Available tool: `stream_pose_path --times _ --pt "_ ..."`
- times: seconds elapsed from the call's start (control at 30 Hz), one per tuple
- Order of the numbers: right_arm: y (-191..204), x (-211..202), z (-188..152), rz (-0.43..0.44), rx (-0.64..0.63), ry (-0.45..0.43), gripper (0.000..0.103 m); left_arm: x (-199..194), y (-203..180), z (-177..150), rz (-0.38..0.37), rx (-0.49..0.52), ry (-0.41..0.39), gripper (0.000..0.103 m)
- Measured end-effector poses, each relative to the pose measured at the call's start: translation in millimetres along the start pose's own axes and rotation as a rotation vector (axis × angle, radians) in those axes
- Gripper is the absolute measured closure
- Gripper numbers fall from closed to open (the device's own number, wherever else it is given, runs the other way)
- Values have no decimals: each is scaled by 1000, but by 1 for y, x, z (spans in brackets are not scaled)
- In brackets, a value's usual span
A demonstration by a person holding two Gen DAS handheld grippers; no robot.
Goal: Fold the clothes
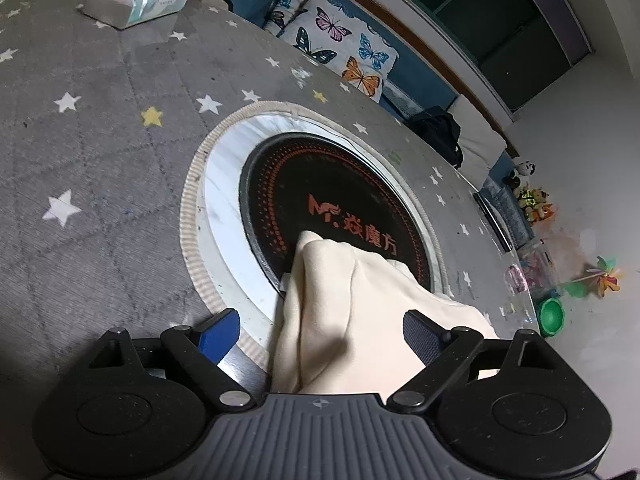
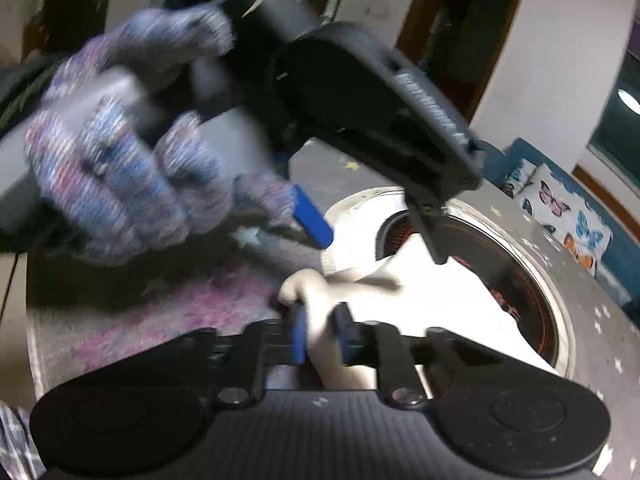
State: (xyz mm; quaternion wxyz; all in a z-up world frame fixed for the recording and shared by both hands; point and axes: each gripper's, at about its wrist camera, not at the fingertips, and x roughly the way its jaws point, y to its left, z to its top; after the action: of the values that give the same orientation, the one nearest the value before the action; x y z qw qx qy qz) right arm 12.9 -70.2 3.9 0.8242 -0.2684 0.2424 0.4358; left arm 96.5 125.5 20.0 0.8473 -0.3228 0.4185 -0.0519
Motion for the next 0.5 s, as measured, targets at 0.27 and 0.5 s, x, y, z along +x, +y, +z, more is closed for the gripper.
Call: stream_pose_path --times 0.27,0.5 --pt "-39 -36 2 35 209 -108 97 12 -9 -4 -75 -55 37 16" --pt "-41 -45 -7 60 209 -113 95 28 -11 -10 -87 -98 68 82"
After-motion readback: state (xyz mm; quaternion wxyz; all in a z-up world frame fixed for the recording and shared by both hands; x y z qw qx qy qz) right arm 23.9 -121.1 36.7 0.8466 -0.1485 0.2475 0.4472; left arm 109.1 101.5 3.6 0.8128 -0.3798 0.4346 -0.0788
